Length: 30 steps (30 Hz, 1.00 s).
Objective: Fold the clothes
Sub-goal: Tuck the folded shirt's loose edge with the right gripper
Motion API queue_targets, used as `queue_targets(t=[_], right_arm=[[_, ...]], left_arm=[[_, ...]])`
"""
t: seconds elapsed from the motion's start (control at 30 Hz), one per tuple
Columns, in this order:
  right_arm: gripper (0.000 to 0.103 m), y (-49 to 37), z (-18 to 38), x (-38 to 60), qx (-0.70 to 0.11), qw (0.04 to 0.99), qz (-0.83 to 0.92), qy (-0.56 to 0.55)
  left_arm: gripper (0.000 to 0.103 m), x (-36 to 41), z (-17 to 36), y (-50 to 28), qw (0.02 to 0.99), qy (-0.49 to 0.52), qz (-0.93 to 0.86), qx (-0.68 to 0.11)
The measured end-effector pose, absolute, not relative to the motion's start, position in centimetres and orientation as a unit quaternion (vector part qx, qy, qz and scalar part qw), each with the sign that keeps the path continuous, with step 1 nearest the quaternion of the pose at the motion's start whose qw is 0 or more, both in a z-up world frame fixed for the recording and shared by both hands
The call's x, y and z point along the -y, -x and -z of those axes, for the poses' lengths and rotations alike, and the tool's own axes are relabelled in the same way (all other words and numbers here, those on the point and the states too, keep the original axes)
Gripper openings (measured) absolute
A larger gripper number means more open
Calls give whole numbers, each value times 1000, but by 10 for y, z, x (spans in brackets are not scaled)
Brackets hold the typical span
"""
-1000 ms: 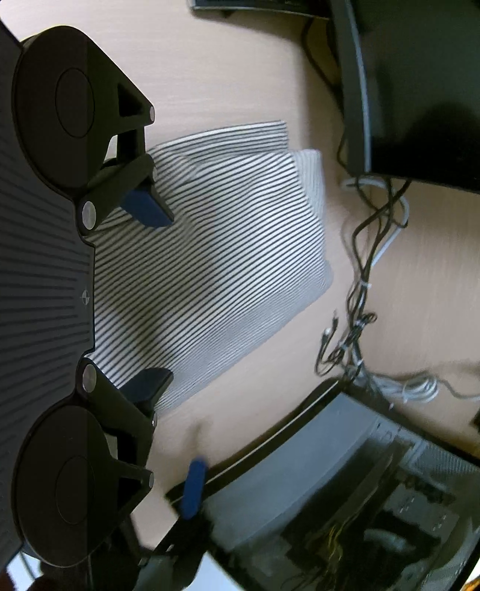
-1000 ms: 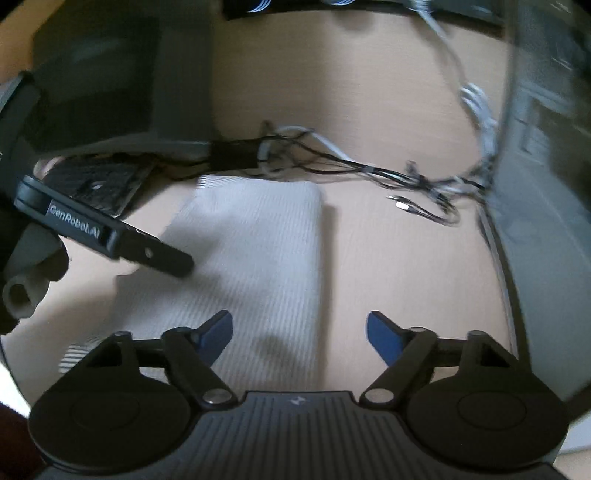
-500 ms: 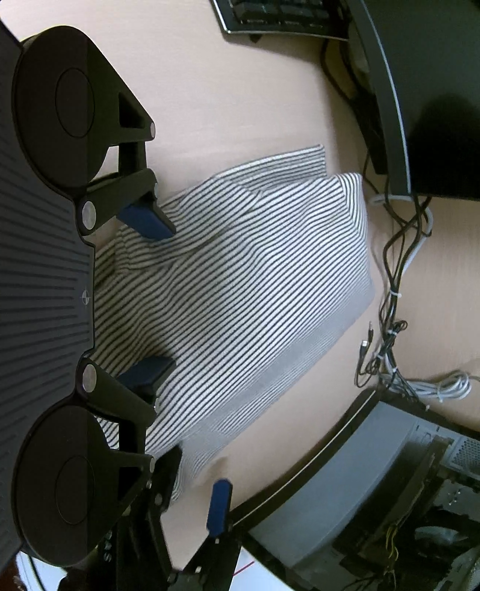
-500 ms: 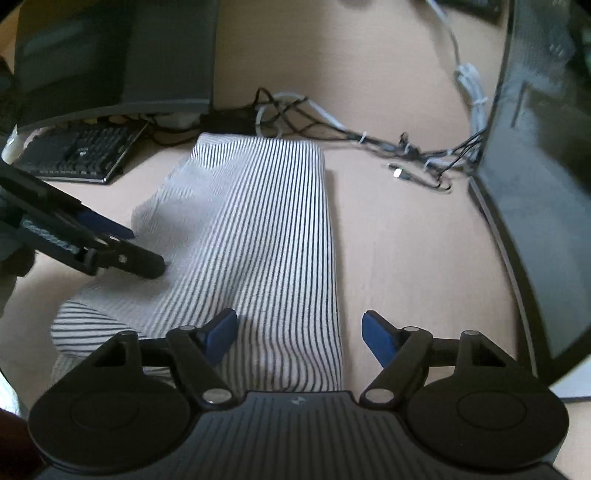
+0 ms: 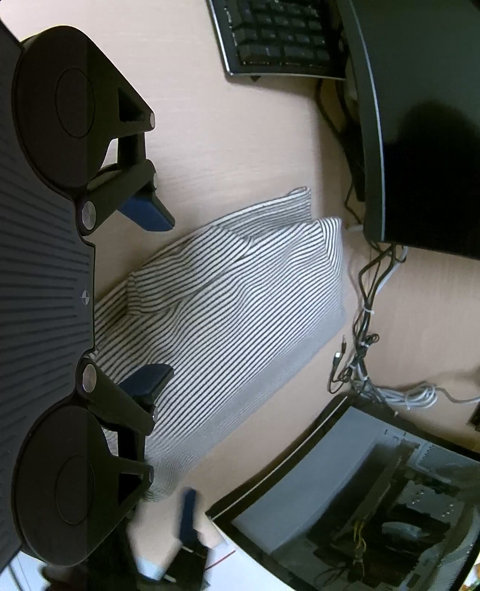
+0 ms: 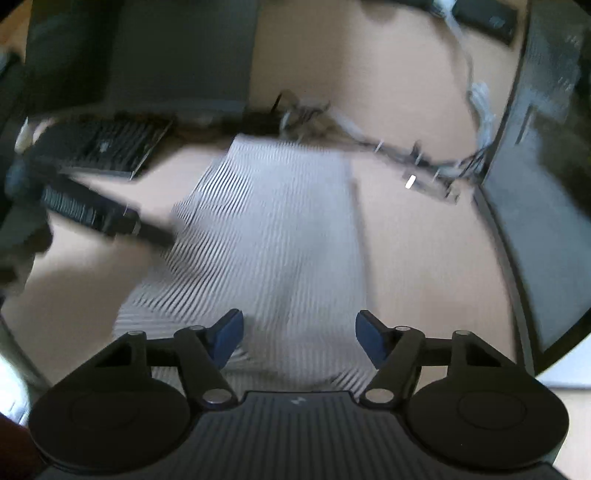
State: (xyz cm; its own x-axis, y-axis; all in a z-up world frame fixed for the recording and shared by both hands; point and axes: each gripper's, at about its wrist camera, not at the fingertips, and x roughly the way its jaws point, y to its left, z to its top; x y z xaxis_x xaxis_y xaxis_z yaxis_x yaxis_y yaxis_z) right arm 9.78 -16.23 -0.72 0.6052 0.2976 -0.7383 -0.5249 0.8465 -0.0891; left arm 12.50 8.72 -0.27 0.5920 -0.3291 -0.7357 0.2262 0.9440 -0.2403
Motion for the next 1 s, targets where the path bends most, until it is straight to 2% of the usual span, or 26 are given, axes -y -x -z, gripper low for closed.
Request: queue_targets(t=[0.17, 0.37, 0.43, 0.47, 0.5, 0.53, 0.6, 0.73, 0.83, 1.0], right_arm=[[68, -92, 19, 155, -383, 879, -229, 171], [67, -102, -4, 179, -356, 886, -262, 140], [63, -106, -14, 190, -341, 891, -273, 127], [52, -109, -14, 196, -339, 892, -273, 123], [46, -113, -12, 202, -341, 892, -271, 120], [44, -116, -10, 208, -342, 893, -269, 118], [44, -120, 2, 216, -349, 887, -270, 133], [44, -115, 22, 229, -350, 880, -288, 138], [44, -118, 21, 228, -344, 874, -308, 152], [45, -121, 6, 230, -331, 869, -329, 165]], left_arm=[[87, -81, -1, -112, 893, 54, 159, -418], [87, -64, -8, -91, 893, 82, 175, -407], [81, -54, -11, -89, 897, 86, 175, -397], [79, -48, -10, -90, 896, 91, 171, -400], [73, -42, -9, -91, 894, 96, 167, -405], [67, -35, -7, -93, 890, 98, 169, -412], [64, -24, 1, -94, 887, 79, 158, -426], [68, -16, 12, -92, 885, 57, 125, -445], [73, -15, 14, -89, 884, 52, 111, -451], [75, -19, 11, -78, 888, 52, 91, -447]])
